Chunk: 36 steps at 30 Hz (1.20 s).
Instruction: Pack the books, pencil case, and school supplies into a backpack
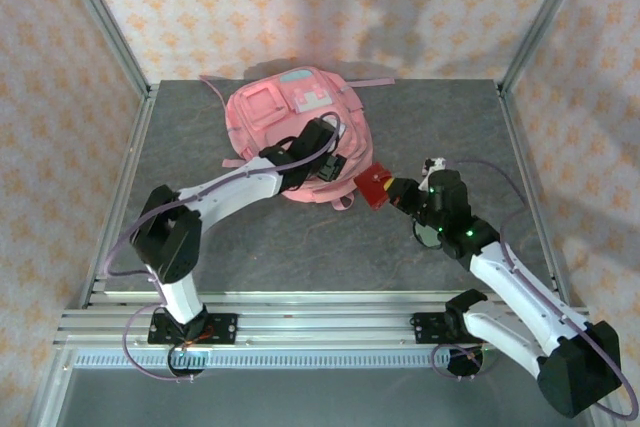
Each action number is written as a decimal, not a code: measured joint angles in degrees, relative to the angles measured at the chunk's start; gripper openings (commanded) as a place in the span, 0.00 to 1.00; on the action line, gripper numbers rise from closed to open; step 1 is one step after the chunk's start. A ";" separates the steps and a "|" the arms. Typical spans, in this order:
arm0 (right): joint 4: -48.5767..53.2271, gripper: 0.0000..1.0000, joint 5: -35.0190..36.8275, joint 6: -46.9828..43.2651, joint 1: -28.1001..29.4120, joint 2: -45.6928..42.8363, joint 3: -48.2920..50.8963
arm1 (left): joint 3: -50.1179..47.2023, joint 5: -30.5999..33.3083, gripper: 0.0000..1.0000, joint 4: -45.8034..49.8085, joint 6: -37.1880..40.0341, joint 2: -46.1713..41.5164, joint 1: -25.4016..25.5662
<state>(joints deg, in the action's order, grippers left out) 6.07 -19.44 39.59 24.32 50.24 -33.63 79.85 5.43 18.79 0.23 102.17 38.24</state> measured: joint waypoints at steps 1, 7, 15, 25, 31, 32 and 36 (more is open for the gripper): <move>0.37 0.00 0.24 -0.20 0.00 0.26 -0.59 | 0.98 0.04 0.74 0.42 1.05 1.31 -0.24; 0.76 0.00 0.87 -0.70 0.00 0.55 -2.64 | 3.26 3.06 0.71 1.55 5.53 6.71 -1.25; 0.57 0.00 0.83 0.17 0.00 1.16 -1.84 | 2.97 4.04 0.45 -0.22 6.19 8.87 -4.70; 0.22 0.00 0.37 0.42 0.00 2.10 -1.20 | 2.97 4.04 0.00 -1.46 7.80 8.90 -5.25; -2.49 0.00 -0.50 1.07 0.00 3.52 -0.37 | 2.97 4.02 0.00 -1.46 7.19 8.66 -5.29; -2.84 0.00 -0.72 1.31 0.00 4.09 -0.31 | 2.97 4.04 0.00 -1.46 6.99 8.37 -5.29; -6.67 0.00 -2.03 2.25 0.00 6.71 -0.28 | 2.97 4.13 0.00 -1.33 5.55 5.60 -5.40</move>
<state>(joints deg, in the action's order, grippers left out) -0.60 -21.47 41.85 24.32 56.95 -33.91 82.83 9.56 17.45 5.78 107.77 32.84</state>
